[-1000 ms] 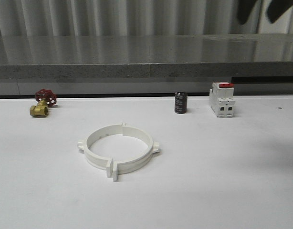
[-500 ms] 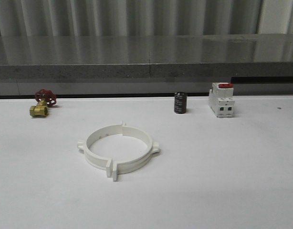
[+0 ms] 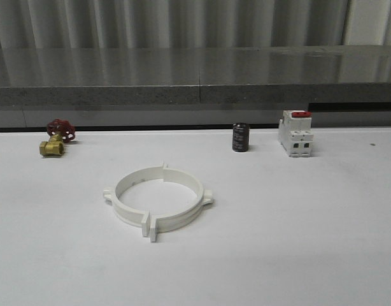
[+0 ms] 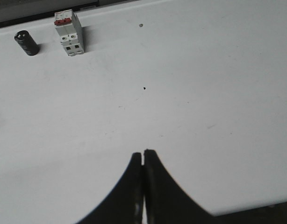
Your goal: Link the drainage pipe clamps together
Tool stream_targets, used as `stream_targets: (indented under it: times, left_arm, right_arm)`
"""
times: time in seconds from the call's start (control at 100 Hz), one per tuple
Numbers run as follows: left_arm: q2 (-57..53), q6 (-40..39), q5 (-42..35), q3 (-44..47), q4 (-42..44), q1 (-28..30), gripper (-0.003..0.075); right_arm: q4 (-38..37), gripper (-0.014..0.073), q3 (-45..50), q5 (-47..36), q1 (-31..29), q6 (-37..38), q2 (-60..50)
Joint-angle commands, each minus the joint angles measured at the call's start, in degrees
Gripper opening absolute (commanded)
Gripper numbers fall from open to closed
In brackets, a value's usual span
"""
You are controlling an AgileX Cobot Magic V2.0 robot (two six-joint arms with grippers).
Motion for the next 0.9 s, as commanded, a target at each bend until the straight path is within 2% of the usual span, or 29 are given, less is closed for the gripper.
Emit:
stream_targets:
  times: [0.0, 0.61, 0.71, 0.89]
  left_arm:
    - [0.4, 0.0, -4.2, -1.5, -0.5, 0.1, -0.0021]
    - [0.4, 0.0, -4.2, -1.5, -0.5, 0.1, -0.0021]
    - [0.4, 0.0, -4.2, -1.5, -0.5, 0.1, -0.0021]
    - [0.4, 0.0, -4.2, -1.5, -0.5, 0.1, -0.0021]
  right_arm:
    - [-0.9, -0.0067, -1.2, -2.2, -0.3, -0.8, 0.1]
    - [-2.4, -0.0067, -1.0, -2.7, -0.3, -0.8, 0.1]
    - [-4.5, -0.0067, 0.6, -6.9, -0.3, -0.9, -1.4]
    - [-4.9, -0.0067, 7.6, -22.0, -0.4, -3.1, -8.1]
